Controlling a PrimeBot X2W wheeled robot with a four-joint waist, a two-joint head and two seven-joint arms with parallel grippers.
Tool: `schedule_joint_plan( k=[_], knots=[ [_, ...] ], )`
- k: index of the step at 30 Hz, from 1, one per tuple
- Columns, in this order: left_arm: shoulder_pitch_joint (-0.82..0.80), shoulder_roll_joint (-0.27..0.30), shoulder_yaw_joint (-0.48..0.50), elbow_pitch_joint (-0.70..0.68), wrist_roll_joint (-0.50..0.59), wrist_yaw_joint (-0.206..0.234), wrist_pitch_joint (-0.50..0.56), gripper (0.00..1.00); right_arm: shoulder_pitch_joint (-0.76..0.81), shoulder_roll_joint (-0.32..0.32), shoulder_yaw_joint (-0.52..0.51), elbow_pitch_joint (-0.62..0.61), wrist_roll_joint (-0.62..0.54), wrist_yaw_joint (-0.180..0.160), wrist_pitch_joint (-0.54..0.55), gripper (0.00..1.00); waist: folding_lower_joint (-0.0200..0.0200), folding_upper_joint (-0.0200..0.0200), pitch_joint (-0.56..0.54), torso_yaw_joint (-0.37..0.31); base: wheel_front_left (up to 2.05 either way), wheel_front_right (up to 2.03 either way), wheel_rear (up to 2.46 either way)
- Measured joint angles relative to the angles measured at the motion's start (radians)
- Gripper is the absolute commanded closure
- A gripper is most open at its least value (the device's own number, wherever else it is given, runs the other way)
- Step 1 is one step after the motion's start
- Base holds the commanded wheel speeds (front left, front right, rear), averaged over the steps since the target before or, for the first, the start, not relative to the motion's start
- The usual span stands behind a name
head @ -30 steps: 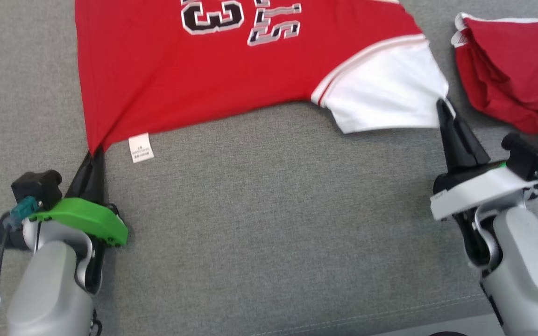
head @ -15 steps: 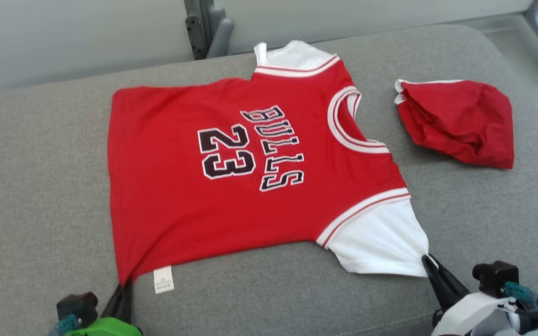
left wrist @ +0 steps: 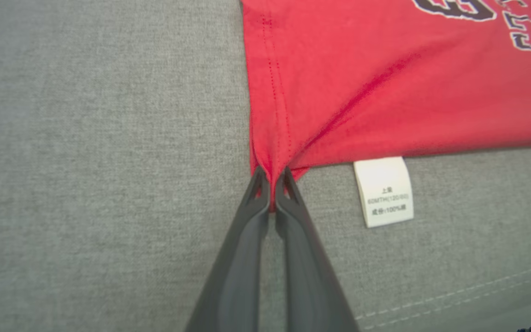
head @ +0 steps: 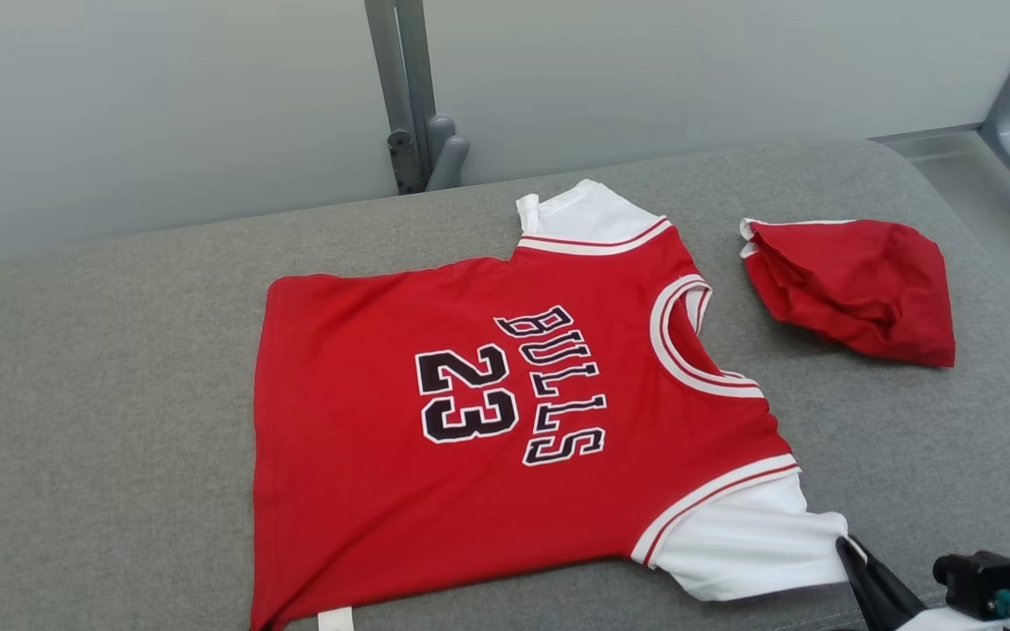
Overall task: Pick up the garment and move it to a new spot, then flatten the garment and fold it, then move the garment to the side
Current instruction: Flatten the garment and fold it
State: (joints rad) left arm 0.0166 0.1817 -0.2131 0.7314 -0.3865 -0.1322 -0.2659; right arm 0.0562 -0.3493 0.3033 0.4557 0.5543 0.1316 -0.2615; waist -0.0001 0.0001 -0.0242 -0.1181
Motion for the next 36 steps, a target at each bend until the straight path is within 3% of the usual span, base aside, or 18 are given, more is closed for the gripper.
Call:
schedule_joint_plan(
  k=[6, 10, 18, 25, 36],
  knots=[
    [-0.002, -0.010, 0.045, -0.175, 0.014, 0.000, 0.001, 1.00, -0.064, 0.004, -0.084, -0.113, -0.039, 0.000, 0.000, 1.00, 0.0000, 0.0000, 0.020, 0.029, 0.00, 0.00, 0.00],
    [-0.059, -0.011, 0.029, -0.223, 0.028, 0.000, 0.001, 1.00, -0.146, 0.012, -0.091, -0.107, -0.073, 0.000, 0.000, 1.00, 0.0001, 0.0000, 0.042, 0.045, 0.00, 0.00, 0.00],
    [-0.227, -0.020, 0.002, -0.137, 0.061, 0.001, 0.001, 1.00, -0.362, 0.023, -0.098, 0.020, -0.133, 0.000, 0.000, 1.00, 0.0001, 0.0000, 0.115, 0.071, 0.00, 0.00, 0.00],
    [-0.326, -0.042, 0.050, -0.093, 0.083, 0.001, 0.001, 1.00, -0.506, 0.033, -0.051, 0.102, -0.159, 0.000, 0.000, 1.00, 0.0001, 0.0000, 0.187, 0.088, 0.00, 0.00, 0.00],
    [-0.416, -0.048, 0.034, -0.044, 0.107, 0.001, 0.001, 1.00, -0.620, 0.053, -0.041, 0.204, -0.192, 0.000, 0.000, 1.00, 0.0001, 0.0000, 0.273, 0.101, 0.00, 0.00, 0.00]
  ],
)
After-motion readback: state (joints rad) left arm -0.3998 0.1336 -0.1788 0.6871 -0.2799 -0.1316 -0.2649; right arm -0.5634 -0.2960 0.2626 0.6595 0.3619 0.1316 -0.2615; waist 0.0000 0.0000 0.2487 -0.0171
